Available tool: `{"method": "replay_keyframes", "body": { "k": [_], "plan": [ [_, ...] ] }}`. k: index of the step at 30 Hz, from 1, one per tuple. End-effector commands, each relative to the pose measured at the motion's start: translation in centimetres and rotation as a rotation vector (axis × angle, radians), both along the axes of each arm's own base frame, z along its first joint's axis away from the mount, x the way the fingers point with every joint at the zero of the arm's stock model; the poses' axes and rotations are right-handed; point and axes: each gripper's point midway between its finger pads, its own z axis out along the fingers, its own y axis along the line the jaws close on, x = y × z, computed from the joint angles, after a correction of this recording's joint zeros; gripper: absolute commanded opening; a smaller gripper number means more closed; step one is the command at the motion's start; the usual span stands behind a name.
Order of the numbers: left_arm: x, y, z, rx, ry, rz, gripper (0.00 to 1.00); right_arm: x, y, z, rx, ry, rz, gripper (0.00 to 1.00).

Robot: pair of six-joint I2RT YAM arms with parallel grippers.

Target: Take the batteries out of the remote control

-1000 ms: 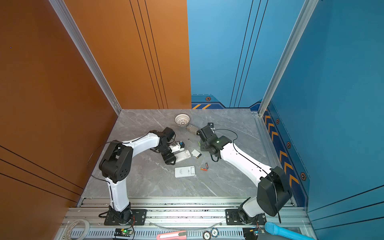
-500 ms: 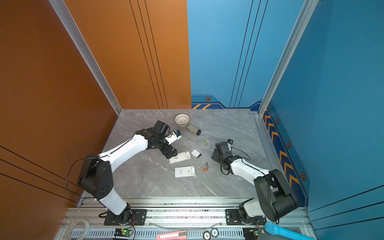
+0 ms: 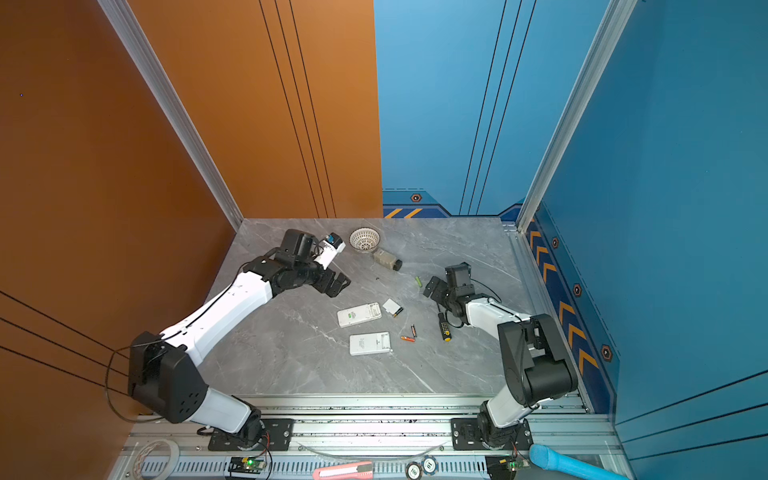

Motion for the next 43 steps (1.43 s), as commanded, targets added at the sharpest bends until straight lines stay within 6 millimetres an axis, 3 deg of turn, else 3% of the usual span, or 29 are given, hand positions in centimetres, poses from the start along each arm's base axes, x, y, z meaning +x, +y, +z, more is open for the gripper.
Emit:
{"method": "replay_keyframes", "body": {
  "k": [1, 5, 9, 10, 12, 16, 17, 19, 20, 23, 25, 26, 28, 43],
  "plan": [
    [0.3, 2.5, 1.8, -0.078, -0.041, 0.129, 0.98, 0.9, -0.4, 3.1, 0.006, -0.054, 0.020, 1.00],
    [0.9, 8.1, 2.2, -0.223, -0.125, 0.373, 0.98, 0.5, -2.9, 6.9, -0.105, -0.113, 0.026, 1.00],
    [0.1, 16.0, 0.3, -0.270, -0.292, 0.658, 0.98, -1.1, -10.3, 9.9, -0.252, -0.182, -0.131, 1.00],
    [-0.1, 17.4, 0.3, -0.270, -0.339, 0.694, 0.98, -1.6, -11.9, 10.0, -0.290, -0.191, -0.165, 1.00],
    [-0.9, 20.3, -1.8, -0.217, -0.415, 0.775, 0.98, -2.9, -15.0, 9.1, -0.416, -0.210, -0.221, 1.00],
    [-1.5, 22.9, -8.1, -0.216, -0.414, 0.843, 0.98, -3.4, -15.8, 5.7, -0.544, -0.373, -0.216, 1.00],
    [-1.6, 23.1, -9.2, -0.221, -0.418, 0.855, 0.98, -3.6, -15.9, 4.4, -0.564, -0.382, -0.223, 1.00],
    [-0.7, 22.5, -9.4, -0.264, -0.447, 0.803, 0.98, -2.9, -15.4, 3.9, -0.565, -0.392, -0.208, 1.00],
    [-0.2, 22.1, -9.4, -0.235, -0.423, 0.756, 0.98, -2.1, -14.8, 4.6, -0.626, -0.431, -0.184, 1.00],
    [1.0, 20.4, -10.9, -0.199, -0.462, 0.651, 0.98, -0.6, -12.2, 2.4, -0.640, -0.501, -0.064, 1.00],
    [2.0, 18.4, -11.6, -0.186, -0.477, 0.558, 0.98, -1.7, -13.5, 2.0, -0.621, -0.452, -0.112, 1.00],
    [1.7, 18.9, -12.1, -0.136, -0.413, 0.596, 0.98, -1.5, -13.7, 2.4, -0.610, -0.491, -0.132, 1.00],
    [2.4, 19.9, -11.9, -0.141, -0.445, 0.654, 0.98, -1.5, -13.6, 1.9, -0.667, -0.432, -0.140, 1.00],
    [2.2, 19.6, -12.1, -0.106, -0.431, 0.654, 0.98, -1.5, -13.6, 2.2, -0.677, -0.446, -0.149, 1.00]
  ]
}}
